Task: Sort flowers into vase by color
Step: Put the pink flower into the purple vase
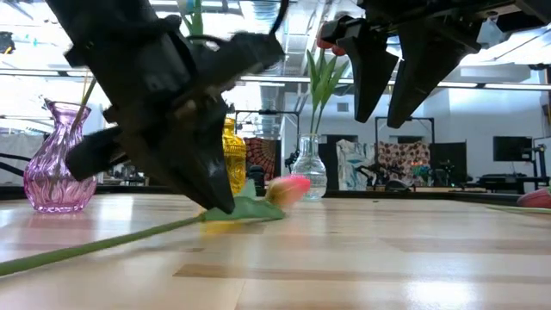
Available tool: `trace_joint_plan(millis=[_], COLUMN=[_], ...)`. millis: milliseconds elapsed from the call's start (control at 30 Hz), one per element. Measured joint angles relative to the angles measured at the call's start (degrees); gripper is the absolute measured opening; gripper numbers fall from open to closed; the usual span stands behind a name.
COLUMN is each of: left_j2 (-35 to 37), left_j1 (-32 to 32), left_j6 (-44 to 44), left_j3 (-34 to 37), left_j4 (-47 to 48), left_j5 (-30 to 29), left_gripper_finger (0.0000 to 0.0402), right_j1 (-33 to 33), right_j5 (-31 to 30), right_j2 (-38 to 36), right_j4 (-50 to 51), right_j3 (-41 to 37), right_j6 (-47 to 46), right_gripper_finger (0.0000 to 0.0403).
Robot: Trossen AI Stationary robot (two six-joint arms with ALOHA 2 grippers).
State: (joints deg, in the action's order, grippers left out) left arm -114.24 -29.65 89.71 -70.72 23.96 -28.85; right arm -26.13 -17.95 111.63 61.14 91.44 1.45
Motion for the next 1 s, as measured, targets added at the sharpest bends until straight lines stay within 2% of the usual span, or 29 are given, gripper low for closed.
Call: trace_joint_plan(millis=[300, 500, 1000], left_j2=[2.3, 5.3, 12.7], left_j1=[-5.0, -8.2, -17.5], left_j6=[2.6, 1.3, -9.9], left_j3=[0.0, 0.0, 0.0], left_j4=[1.0, 1.0, 1.0], left_j5=[-5.1, -10.2, -32.0], left_gripper_finger=[0.0000, 0.0000, 0.0000], right_j1=[0.0, 0.0, 0.0], right_j5=[0.0, 0.0, -0.2], right_j2=[-0.3, -3.5, -18.9], right_j4=[0.4, 0.8, 0.6], right_j3=[0.0, 0.0, 0.0], right_j6=[-0.1, -0.1, -1.7], right_gripper_finger=[0.0214, 0.0214, 0.0214])
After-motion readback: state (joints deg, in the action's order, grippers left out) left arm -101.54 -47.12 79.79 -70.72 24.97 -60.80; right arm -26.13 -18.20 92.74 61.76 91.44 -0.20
